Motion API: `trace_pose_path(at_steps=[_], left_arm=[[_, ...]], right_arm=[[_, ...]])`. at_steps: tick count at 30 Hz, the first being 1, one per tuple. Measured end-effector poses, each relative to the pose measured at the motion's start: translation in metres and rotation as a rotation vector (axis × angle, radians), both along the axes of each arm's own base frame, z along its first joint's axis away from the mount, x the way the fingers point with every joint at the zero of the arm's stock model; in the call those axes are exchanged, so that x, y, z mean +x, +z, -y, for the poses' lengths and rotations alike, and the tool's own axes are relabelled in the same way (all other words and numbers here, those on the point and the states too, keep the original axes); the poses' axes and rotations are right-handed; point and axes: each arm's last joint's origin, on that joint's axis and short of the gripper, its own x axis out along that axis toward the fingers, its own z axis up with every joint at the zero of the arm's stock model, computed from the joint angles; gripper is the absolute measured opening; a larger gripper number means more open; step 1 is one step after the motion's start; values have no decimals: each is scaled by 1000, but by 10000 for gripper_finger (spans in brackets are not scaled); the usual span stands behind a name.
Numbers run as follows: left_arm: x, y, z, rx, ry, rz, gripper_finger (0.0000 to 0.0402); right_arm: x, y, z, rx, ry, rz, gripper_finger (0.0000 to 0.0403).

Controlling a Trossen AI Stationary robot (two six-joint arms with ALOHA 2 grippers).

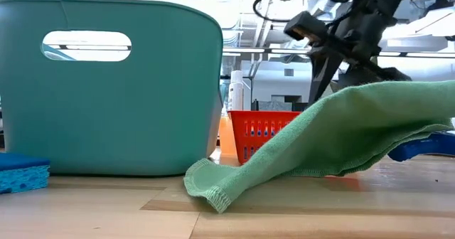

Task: Pick & Place Kitchen Items
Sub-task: Put the blue spray bottle into the orange bin

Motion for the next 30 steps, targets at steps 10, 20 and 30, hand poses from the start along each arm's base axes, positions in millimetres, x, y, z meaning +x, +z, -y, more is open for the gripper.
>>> trace_pose_path(at_steps=[10,20,30], left_arm=[[0,0,0,-8,-2,-1,140],[1,-5,0,-60,-9,-48,140],[1,-6,0,-82,-13,-46,140]], right_arm=[[-15,33,1,-129,-24,144,107],[-49,71,18,-253,8,182,107],[-79,98,40,-347,22,218,107]])
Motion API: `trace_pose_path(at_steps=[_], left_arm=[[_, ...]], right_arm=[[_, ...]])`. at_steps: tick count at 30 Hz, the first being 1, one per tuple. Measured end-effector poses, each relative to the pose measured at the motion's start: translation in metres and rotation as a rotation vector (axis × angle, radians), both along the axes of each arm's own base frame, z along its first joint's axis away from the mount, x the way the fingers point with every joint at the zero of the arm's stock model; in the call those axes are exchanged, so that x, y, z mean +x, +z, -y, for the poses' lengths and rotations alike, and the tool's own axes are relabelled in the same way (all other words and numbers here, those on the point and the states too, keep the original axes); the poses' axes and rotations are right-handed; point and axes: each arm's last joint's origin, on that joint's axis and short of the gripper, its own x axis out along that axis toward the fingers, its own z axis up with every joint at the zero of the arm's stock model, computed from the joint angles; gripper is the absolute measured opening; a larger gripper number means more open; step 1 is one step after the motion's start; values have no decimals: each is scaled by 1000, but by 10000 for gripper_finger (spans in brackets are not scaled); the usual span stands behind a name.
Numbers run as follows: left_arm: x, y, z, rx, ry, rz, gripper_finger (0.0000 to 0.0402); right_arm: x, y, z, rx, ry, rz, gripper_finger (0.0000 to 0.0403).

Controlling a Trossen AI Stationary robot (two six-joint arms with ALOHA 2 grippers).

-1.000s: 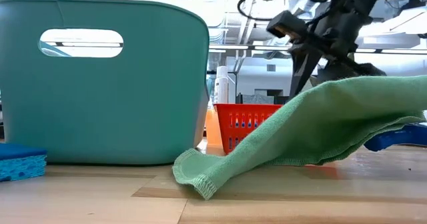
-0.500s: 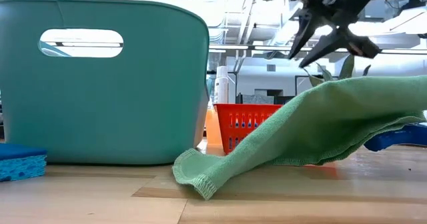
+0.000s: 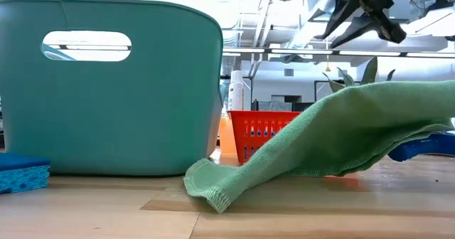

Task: Pick & Place Kitchen Items
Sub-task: Put the blue spray bottle into the orange bin

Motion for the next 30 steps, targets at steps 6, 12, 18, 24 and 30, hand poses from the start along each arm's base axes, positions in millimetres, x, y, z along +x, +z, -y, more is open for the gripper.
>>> trace_pose_path(at_steps=[6,12,18,24,30], left_arm=[[0,0,0,-1,14,4,140],[0,0,-1,-8,50,7,140],[-1,1,-2,-7,60,13,140],[-1,1,-2,-6,59,16,140],[-1,3,-1,1,59,35,140]], right_arm=[[-23,3,9,51,40,-87,107],[-30,0,9,216,190,-174,107],[-22,-7,1,369,420,-259,111],[-14,-17,-9,443,524,-345,151],[1,-35,-31,499,630,-446,221]])
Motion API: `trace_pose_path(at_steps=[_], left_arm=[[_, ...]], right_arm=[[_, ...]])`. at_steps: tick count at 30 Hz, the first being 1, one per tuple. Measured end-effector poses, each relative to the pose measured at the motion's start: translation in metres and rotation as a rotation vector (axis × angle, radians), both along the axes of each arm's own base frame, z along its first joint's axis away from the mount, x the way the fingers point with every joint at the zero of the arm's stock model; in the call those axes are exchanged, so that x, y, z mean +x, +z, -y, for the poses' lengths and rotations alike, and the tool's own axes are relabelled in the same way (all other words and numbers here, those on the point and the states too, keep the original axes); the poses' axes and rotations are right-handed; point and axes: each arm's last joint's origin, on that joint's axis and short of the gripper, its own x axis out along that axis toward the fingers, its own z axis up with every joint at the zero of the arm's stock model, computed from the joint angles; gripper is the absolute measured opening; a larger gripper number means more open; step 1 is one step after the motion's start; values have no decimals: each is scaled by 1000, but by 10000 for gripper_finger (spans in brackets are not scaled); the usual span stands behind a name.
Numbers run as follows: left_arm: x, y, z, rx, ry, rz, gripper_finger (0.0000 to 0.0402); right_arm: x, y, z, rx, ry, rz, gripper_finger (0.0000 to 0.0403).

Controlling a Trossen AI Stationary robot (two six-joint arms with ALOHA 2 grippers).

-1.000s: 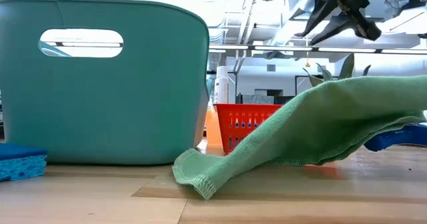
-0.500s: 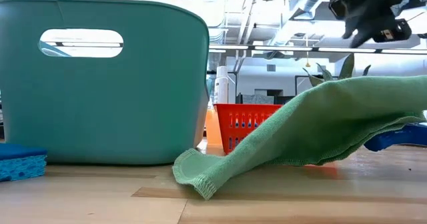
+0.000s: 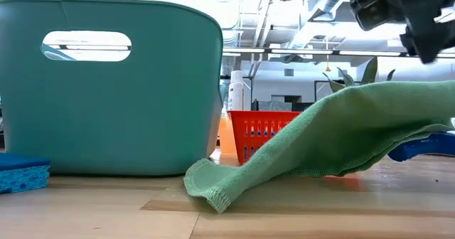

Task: Pick & Place Kitchen Items
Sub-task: Put the blue spray bottle into the orange bin

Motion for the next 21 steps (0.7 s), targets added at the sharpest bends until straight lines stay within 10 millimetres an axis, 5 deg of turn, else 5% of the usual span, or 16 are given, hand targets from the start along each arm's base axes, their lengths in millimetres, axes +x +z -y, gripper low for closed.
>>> trace_pose_path(at_steps=[10,21], left_arm=[[0,0,0,-1,0,-2,140],[0,-1,1,3,-29,-12,140]], right_arm=[[21,-32,-43,51,130,-86,237],[39,-61,-60,37,81,-141,237]])
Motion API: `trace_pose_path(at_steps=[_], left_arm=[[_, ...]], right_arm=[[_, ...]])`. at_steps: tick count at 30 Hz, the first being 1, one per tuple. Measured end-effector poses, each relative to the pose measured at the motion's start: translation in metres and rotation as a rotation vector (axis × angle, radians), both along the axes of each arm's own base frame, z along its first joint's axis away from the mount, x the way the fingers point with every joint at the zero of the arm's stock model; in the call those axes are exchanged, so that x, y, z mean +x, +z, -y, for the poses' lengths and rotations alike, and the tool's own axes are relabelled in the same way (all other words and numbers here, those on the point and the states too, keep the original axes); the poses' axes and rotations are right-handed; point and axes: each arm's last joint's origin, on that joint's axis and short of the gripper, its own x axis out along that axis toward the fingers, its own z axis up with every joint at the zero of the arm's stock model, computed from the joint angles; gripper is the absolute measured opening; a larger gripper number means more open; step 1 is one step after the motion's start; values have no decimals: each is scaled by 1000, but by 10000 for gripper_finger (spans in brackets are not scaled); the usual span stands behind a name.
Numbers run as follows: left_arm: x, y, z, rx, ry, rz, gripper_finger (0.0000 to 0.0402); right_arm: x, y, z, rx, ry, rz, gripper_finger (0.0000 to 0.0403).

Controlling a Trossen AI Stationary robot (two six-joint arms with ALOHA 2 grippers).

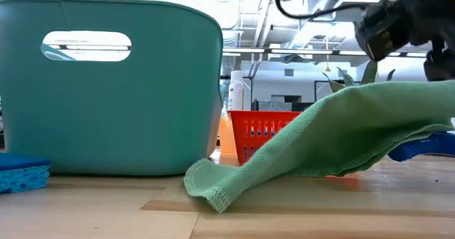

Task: Pick & Place Kitchen Items
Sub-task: Put the blue spray bottle into the orange bin

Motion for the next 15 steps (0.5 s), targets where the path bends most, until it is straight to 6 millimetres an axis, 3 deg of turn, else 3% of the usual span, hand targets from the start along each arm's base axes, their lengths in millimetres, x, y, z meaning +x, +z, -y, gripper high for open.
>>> trace_pose_path(at_steps=[7,15], left_arm=[[0,0,1,9,-32,-4,140],[0,0,1,11,-32,-4,140]], right_arm=[[7,-7,-8,17,-37,10,237],[-7,-9,-11,-63,-45,-74,237]])
